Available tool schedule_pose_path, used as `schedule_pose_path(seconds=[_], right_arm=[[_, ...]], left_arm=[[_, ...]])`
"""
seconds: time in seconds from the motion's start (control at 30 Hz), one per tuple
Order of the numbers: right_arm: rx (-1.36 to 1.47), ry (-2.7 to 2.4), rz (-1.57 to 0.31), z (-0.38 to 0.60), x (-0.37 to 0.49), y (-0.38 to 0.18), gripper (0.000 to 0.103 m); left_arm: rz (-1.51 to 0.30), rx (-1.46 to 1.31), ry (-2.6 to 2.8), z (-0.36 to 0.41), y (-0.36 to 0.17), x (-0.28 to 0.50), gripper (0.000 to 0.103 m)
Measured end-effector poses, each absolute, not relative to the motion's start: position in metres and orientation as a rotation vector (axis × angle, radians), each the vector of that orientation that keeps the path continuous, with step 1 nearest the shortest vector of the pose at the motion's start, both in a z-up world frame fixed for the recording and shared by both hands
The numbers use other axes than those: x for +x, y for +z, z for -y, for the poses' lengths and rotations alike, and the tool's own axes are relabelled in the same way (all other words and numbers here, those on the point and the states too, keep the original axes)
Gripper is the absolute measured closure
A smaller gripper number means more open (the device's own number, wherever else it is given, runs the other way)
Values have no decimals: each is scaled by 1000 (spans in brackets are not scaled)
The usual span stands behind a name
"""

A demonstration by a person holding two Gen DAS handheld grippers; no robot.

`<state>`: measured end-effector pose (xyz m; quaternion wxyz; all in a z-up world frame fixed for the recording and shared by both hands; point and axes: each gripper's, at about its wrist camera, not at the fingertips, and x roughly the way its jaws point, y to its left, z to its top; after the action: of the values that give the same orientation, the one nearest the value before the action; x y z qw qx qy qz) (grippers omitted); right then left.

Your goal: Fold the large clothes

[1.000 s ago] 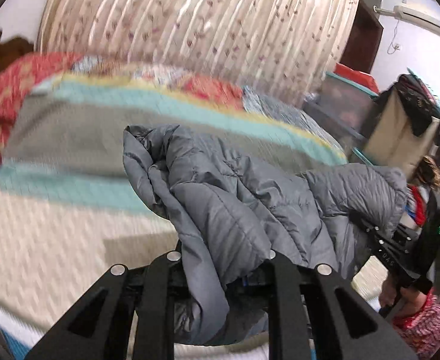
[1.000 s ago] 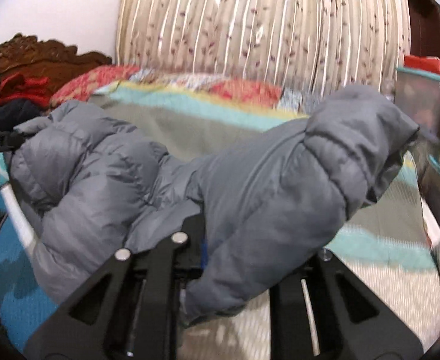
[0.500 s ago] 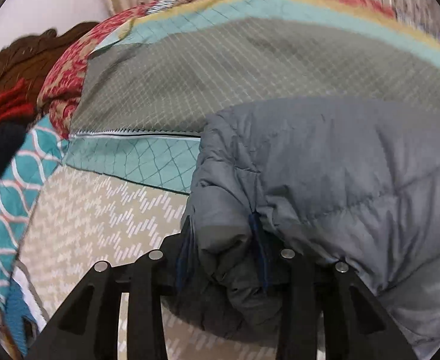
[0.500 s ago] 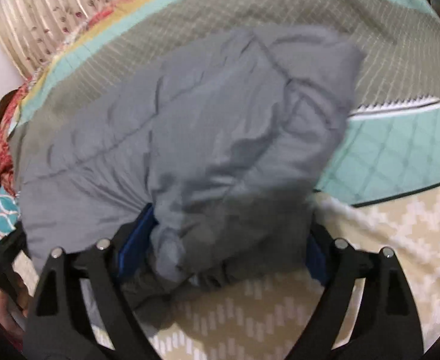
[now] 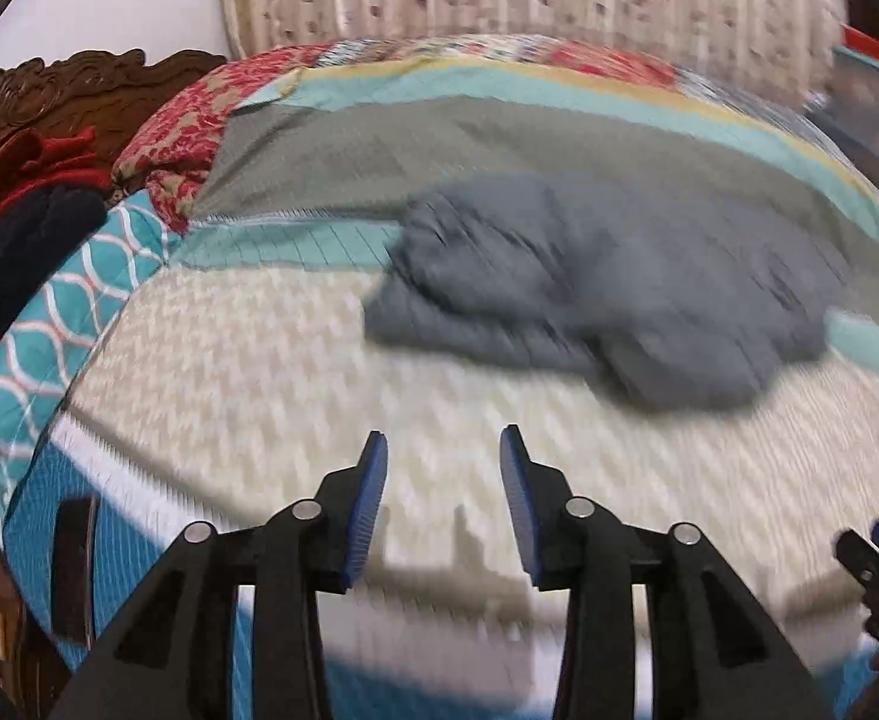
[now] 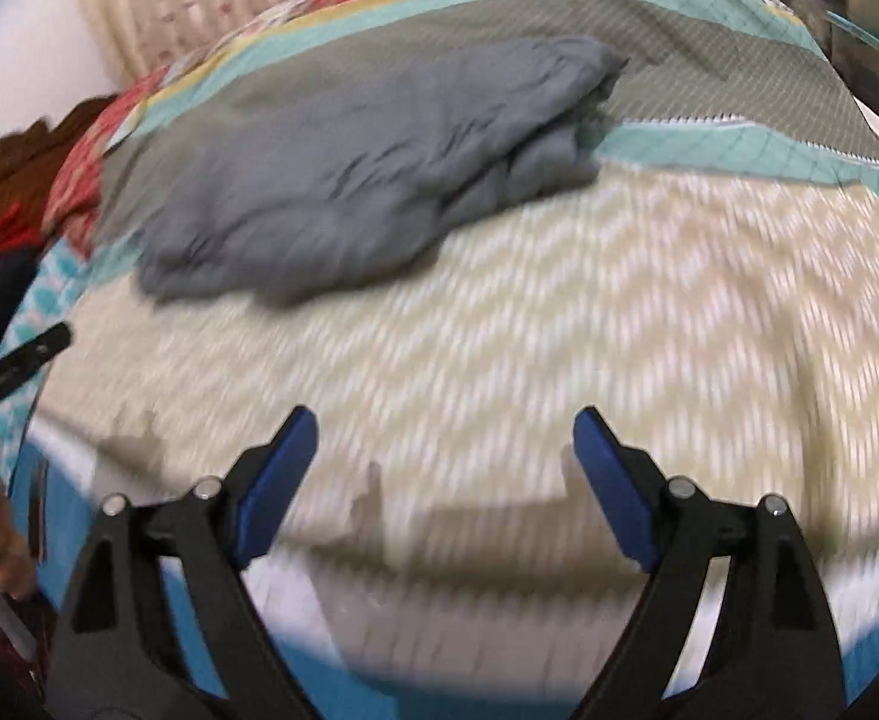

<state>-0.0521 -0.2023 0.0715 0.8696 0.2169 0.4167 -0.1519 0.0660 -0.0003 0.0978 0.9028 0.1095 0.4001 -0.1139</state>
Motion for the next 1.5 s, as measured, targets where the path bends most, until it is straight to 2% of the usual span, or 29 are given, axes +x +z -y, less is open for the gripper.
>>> schedule_pose_path(seconds=[0.27, 0.43, 0.77, 1.5], right_arm=[[408, -296, -839, 141, -151, 96, 17], [462, -282, -843, 122, -205, 101, 17], [499, -214, -837, 102, -248, 112, 17], [526, -219, -820, 104, -259, 115, 17]], left_arm=[[-816, 234, -346, -17, 108, -55, 28], [-796, 260, -353, -24, 119, -94, 32], [-814, 280, -339, -39, 121, -136, 44], [-841, 345, -341, -39, 112, -169, 49]])
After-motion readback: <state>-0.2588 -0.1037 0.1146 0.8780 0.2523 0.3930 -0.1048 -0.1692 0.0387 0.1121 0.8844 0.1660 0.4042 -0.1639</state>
